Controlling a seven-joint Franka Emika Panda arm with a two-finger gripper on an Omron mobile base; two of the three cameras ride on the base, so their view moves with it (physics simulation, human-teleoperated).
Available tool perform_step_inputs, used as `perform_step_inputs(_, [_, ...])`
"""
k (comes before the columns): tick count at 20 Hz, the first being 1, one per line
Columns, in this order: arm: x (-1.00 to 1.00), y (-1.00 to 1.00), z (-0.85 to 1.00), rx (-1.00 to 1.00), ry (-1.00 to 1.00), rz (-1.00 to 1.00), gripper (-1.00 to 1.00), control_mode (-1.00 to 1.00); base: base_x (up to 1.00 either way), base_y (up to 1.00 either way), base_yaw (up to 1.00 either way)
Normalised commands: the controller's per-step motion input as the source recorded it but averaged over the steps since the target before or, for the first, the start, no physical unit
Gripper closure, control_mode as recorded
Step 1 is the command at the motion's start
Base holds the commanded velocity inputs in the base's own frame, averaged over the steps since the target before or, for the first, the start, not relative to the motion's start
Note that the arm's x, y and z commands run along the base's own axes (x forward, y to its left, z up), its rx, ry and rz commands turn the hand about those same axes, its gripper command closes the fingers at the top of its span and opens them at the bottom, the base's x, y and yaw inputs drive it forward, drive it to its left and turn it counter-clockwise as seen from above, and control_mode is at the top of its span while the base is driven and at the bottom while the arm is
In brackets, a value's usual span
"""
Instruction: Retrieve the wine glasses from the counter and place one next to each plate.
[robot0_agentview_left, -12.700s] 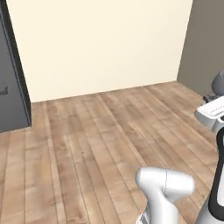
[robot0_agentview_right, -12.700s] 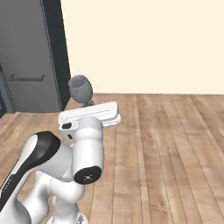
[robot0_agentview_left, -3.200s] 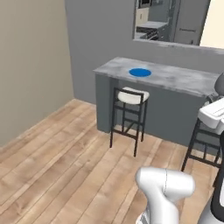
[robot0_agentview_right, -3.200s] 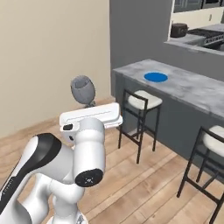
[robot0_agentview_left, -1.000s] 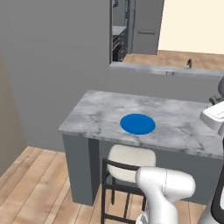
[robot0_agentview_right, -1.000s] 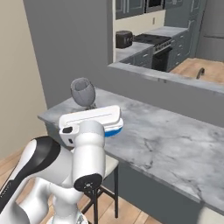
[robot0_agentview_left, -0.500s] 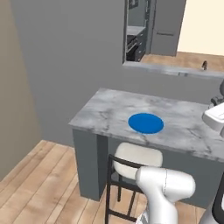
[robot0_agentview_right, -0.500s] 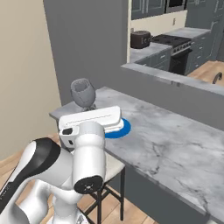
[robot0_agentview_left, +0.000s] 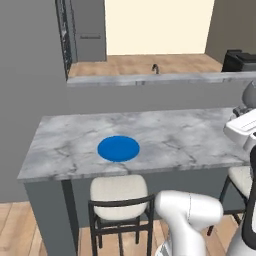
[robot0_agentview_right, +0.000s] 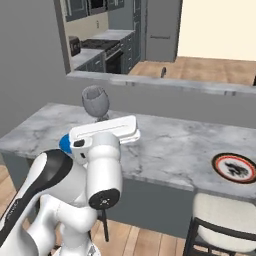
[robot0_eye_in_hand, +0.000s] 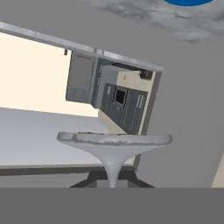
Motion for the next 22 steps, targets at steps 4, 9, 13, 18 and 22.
perform_step_inputs(4, [0.38,0.00,-0.07,0.00,0.05,-0.05,1.00,-1.00,0.29,0.03,-0.15])
perform_step_inputs(9, [0.77,0.02,-0.20,-0.02,0.04,0.00,1.00,-1.00,0.00,0.00,0.00])
perform_step_inputs(13, [0.74,0.03,-0.25,-0.04,0.00,0.04,1.00,-1.00,0.00,0.00,0.00])
perform_step_inputs(18, [0.53,0.00,-0.38,-0.08,-0.02,0.19,1.00,-1.00,0.00,0.00,0.00])
perform_step_inputs(22, [0.54,0.03,-0.56,-0.15,-0.01,0.29,1.00,-1.00,0.00,0.00,0.00])
